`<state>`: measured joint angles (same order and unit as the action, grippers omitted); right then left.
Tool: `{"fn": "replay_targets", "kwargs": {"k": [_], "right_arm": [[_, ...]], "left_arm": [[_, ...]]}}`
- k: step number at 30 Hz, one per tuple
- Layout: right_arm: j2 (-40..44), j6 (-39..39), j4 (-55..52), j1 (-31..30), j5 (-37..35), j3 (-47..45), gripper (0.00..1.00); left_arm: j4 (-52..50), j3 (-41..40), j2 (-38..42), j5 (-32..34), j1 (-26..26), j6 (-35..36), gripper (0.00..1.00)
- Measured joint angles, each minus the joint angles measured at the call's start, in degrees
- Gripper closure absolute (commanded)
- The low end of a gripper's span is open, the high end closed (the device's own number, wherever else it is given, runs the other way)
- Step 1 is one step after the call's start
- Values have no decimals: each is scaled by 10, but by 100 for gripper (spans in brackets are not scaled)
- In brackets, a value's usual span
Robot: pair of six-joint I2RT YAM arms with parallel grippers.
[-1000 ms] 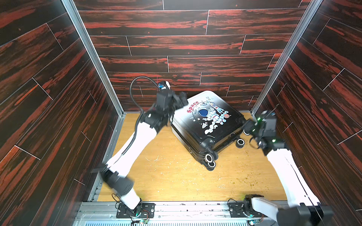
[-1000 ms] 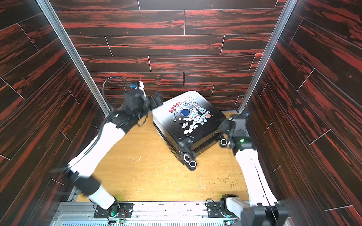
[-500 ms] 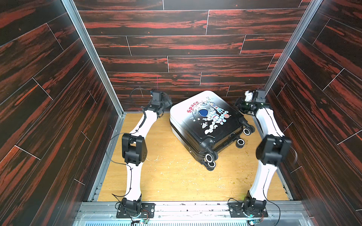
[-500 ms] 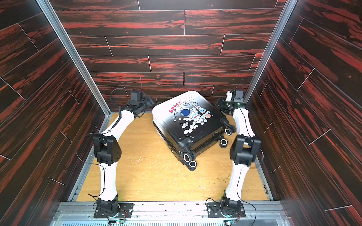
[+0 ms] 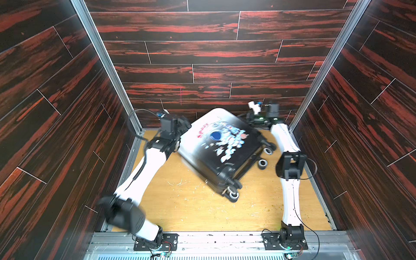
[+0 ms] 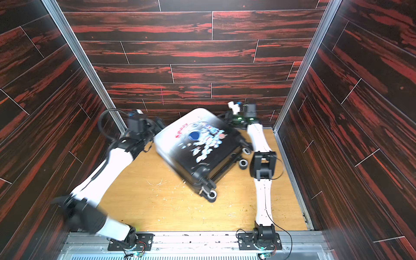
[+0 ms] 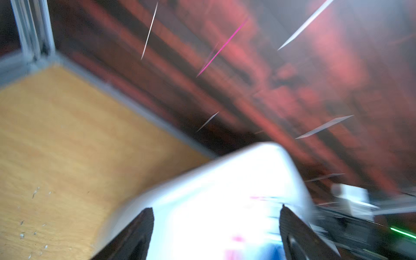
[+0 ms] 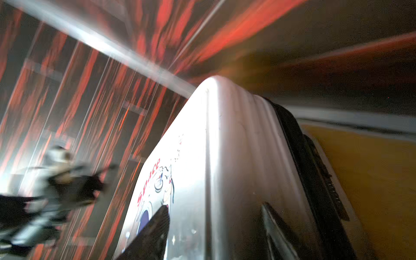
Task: Open the suitcase zippers
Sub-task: Adjust the suitcase at the center of the board.
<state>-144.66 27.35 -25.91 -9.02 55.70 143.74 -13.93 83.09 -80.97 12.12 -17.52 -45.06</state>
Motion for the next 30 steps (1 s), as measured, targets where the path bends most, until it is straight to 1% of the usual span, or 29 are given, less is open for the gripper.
{"fn": "replay_targets", "kwargs": {"k": [2, 4, 6, 7, 8, 9, 10, 12, 15, 17, 18, 21, 22, 24, 26, 27, 30], "right_arm": [[0, -31, -46, -44, -8, 10, 39], [6, -58, -95, -78, -34, 13, 40], [38, -78, -143, -108, -106, -9, 39], [69, -80, -148, -115, -144, -44, 38], [124, -80, -145, -121, -203, -105, 37], [193, -79, -128, -122, -254, -184, 37], [254, -76, -110, -119, -294, -253, 37], [422, -67, -65, -103, -382, -413, 38], [634, -52, -12, -80, -452, -565, 40], [743, -45, 14, -87, -478, -638, 41], [788, -41, 22, -94, -485, -672, 41], [869, -36, 18, -109, -492, -765, 42], [885, -35, 5, -110, -492, -791, 43], [901, -35, -33, -113, -488, -835, 43], [916, -38, -68, -123, -479, -864, 44], [926, -40, -87, -131, -473, -873, 44], [961, -50, -122, -150, -457, -881, 45]], "left_arm": [[-16, -7, 50, 13, -5, -3, 12], [-33, -15, 80, 19, -4, -3, 13], [-56, -23, 94, 3, -3, 3, 15], [-68, -26, 95, -5, -4, 8, 15], [-85, -29, 96, -15, -10, 17, 16], [-101, -34, 96, -24, -23, 27, 17], [-118, -40, 99, -30, -38, 38, 20], [-149, -62, 117, -48, -85, 63, 25], [-188, -110, 173, -93, -167, 106, 37], [-207, -144, 219, -116, -226, 128, 46], [-217, -162, 243, -120, -259, 139, 54], [-250, -201, 292, -114, -358, 161, 73], [-259, -208, 298, -110, -385, 166, 78], [-278, -221, 296, -103, -445, 172, 85], [-287, -229, 276, -101, -492, 179, 92], [-291, -232, 259, -102, -514, 183, 94], [-288, -228, 207, -112, -556, 195, 95]]}}
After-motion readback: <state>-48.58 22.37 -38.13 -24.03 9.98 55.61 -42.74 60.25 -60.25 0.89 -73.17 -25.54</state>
